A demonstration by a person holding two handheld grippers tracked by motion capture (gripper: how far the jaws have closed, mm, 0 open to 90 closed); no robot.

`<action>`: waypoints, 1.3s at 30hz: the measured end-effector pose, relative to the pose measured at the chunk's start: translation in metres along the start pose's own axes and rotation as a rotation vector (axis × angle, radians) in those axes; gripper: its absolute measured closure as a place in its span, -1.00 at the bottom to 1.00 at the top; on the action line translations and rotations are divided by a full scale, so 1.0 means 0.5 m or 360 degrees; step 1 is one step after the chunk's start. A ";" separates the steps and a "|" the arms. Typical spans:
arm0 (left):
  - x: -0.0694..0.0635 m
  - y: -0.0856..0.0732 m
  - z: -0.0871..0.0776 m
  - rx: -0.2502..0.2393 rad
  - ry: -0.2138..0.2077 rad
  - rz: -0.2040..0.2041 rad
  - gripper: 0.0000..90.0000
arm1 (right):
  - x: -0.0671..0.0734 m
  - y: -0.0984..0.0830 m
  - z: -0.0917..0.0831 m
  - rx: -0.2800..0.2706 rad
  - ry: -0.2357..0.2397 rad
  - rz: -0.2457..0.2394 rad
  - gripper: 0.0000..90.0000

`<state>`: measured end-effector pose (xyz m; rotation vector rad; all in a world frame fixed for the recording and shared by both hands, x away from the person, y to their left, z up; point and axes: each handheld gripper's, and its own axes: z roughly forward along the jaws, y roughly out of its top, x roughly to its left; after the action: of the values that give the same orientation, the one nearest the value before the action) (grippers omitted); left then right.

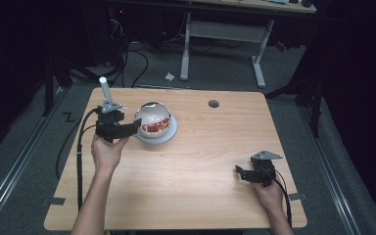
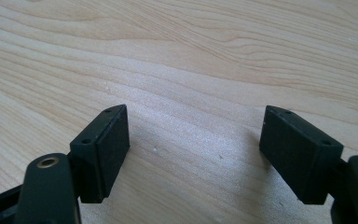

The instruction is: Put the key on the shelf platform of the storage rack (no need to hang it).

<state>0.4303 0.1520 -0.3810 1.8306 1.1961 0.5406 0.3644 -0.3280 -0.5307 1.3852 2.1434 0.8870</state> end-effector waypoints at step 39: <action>0.031 -0.079 -0.118 -0.0024 0.0013 -0.0127 -0.45 | 0.001 0.000 0.000 0.0003 0.0001 0.0004 -0.46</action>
<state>0.3736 0.1973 -0.3840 1.7614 1.2618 0.5110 0.3642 -0.3277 -0.5306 1.3887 2.1440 0.8871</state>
